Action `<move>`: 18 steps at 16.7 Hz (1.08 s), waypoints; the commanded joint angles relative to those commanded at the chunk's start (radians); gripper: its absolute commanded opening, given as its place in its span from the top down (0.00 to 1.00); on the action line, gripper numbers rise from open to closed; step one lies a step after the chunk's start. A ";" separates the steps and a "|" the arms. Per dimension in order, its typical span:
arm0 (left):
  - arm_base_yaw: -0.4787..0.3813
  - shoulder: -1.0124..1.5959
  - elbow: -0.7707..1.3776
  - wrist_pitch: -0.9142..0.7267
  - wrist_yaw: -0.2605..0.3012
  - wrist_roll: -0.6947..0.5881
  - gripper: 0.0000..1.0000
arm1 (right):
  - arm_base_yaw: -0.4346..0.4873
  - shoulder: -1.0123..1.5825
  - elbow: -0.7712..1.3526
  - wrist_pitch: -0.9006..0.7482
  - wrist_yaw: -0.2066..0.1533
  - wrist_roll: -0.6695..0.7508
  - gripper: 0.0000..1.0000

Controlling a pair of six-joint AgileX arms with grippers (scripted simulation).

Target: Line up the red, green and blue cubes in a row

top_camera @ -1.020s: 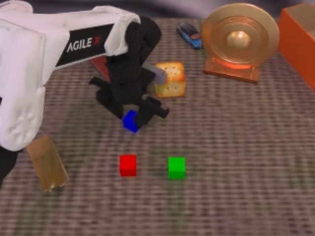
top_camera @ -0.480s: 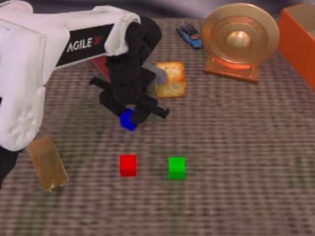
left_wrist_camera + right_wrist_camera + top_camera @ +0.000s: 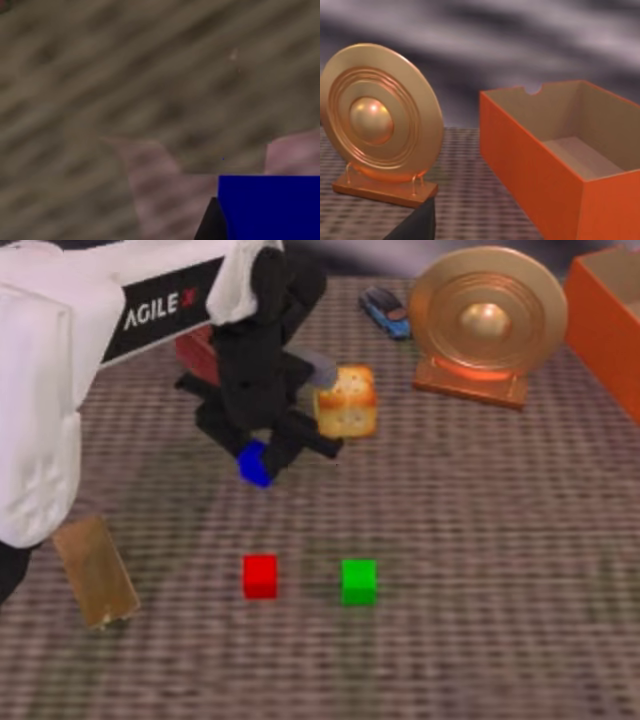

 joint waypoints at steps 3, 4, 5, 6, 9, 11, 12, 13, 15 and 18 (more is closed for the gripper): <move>0.008 -0.024 0.079 -0.104 0.000 0.000 1.00 | 0.000 0.000 0.000 0.000 0.000 0.000 0.00; 0.009 -0.029 0.092 -0.118 0.000 0.000 1.00 | 0.000 0.000 0.000 0.000 0.000 0.000 0.00; 0.010 -0.031 0.095 -0.122 0.000 0.000 1.00 | 0.000 0.000 0.000 0.000 0.000 0.000 0.00; 0.010 -0.031 0.095 -0.122 0.000 0.000 1.00 | 0.000 0.000 0.000 0.000 0.000 0.000 0.00; 0.003 -0.027 0.095 -0.120 0.000 -0.001 1.00 | 0.000 0.000 0.000 0.000 0.000 0.000 0.00; -0.017 -0.017 0.113 -0.131 -0.001 -0.035 1.00 | 0.000 0.000 0.000 0.000 0.000 0.000 0.00; -0.034 -0.009 0.130 -0.139 -0.002 -0.068 1.00 | 0.000 0.000 0.000 0.000 0.000 0.000 0.00; -0.055 0.001 0.149 -0.150 -0.003 -0.111 1.00 | 0.000 0.000 0.000 0.000 0.000 0.000 0.00; -0.106 0.023 0.194 -0.177 -0.006 -0.223 1.00 | 0.000 0.000 0.000 0.000 0.000 0.000 0.00; -0.197 0.059 0.264 -0.225 -0.010 -0.447 1.00 | 0.000 0.000 0.000 0.000 0.000 0.000 0.00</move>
